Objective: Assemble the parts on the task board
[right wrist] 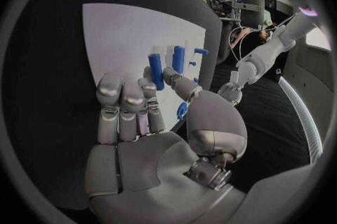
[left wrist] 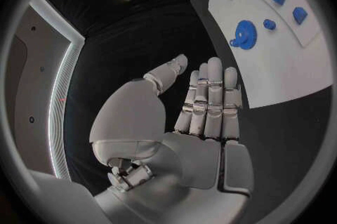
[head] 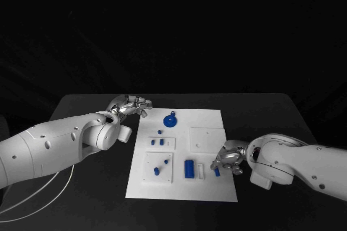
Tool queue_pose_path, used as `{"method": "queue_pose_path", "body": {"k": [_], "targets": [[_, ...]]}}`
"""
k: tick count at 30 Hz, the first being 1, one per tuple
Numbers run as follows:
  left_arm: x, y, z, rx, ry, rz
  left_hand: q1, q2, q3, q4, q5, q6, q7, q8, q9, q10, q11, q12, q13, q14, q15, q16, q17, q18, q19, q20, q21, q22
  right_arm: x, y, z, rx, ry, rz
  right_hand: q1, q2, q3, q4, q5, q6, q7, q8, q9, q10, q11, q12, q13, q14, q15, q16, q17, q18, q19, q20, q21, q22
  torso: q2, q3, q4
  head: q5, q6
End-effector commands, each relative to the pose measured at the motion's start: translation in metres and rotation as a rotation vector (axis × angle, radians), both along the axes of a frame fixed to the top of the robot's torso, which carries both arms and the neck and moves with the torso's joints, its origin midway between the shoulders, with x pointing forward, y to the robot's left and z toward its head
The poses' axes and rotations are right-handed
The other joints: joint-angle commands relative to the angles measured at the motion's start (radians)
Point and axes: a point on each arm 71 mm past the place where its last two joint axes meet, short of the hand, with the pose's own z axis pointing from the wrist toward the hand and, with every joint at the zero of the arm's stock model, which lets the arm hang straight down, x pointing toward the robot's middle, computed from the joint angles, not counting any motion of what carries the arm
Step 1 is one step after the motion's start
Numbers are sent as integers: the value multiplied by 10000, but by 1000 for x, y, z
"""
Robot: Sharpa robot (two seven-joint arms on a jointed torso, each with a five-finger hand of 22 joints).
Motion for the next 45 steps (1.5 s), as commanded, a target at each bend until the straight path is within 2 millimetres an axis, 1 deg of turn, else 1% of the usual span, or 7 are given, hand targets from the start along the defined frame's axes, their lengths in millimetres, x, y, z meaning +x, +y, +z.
{"method": "queue_pose_path", "body": {"k": [1,12,22,31,33,38,45], "targets": [[-1,-3,1,-111,-1,-176,-110,-8,-3,63,-10,-68,-8,57,-10,-38,45,2,-11,51,-5,-33,15,178,57,-78,-40,14,-3,11,-8,539,279,-83,-105,15,-64,3,-56,91,-5,-33,-16,77,-20,-33,0,33,-70,32,17,680,26,-2,61,171,7,0,4,22,-15],[0,-3,1,-111,11,-181,-113,-4,-4,69,-11,-69,-8,59,-12,-40,46,2,-14,51,-5,-38,22,178,57,-78,-44,18,-5,35,-24,621,225,180,-219,17,-144,-18,-56,90,-6,-42,-35,74,-21,-38,5,26,-74,35,23,680,21,-14,69,166,6,11,1,76,-46],[-1,-3,1,-111,26,-187,-116,-1,-6,75,-12,-70,-8,61,-14,-40,46,2,-17,49,-4,-44,28,178,56,-78,-48,22,-2,39,-24,520,-67,261,-274,-4,-193,-36,-56,89,-6,-47,-45,70,-21,-41,8,23,-76,33,25,680,21,-23,72,162,2,7,-6,116,-39],[-1,-2,0,-103,42,-172,-118,0,-8,80,-13,-72,-8,62,-15,-40,46,3,-19,49,-4,-48,33,178,55,-77,-52,26,-3,37,-23,408,-116,311,-326,-14,-237,-36,-56,88,-6,-51,-54,69,-22,-44,10,22,-78,32,26,680,23,-31,73,158,1,5,4,156,-63],[-1,-1,0,-104,45,-176,-118,0,-8,80,-13,-72,-8,63,-16,-40,46,3,-20,48,-4,-49,35,178,55,-77,-53,26,-4,37,-23,431,-130,300,-343,-21,-250,-35,-56,89,-6,-52,-56,69,-21,-45,11,22,-78,31,26,680,23,-33,73,157,-1,5,-3,165,-63],[-1,-1,0,-99,63,-174,-118,2,-8,82,-13,-71,-8,64,-16,-40,46,4,-21,48,-4,-51,37,178,55,-77,-54,28,-8,28,-21,493,-69,152,-360,-27,-264,-35,-56,91,-6,-51,-59,69,-22,-45,12,21,-78,31,27,680,24,-35,74,155,0,9,-2,192,-67],[-1,0,0,-92,74,-159,-118,4,-9,85,-14,-71,-9,66,-17,-37,45,6,-22,48,-4,-54,41,178,54,-77,-56,31,-13,19,-16,439,154,103,-424,-51,-320,-31,-56,110,-12,-44,-63,80,-27,-45,12,25,-81,36,31,680,32,-43,79,152,-8,7,-21,218,-76]]}}
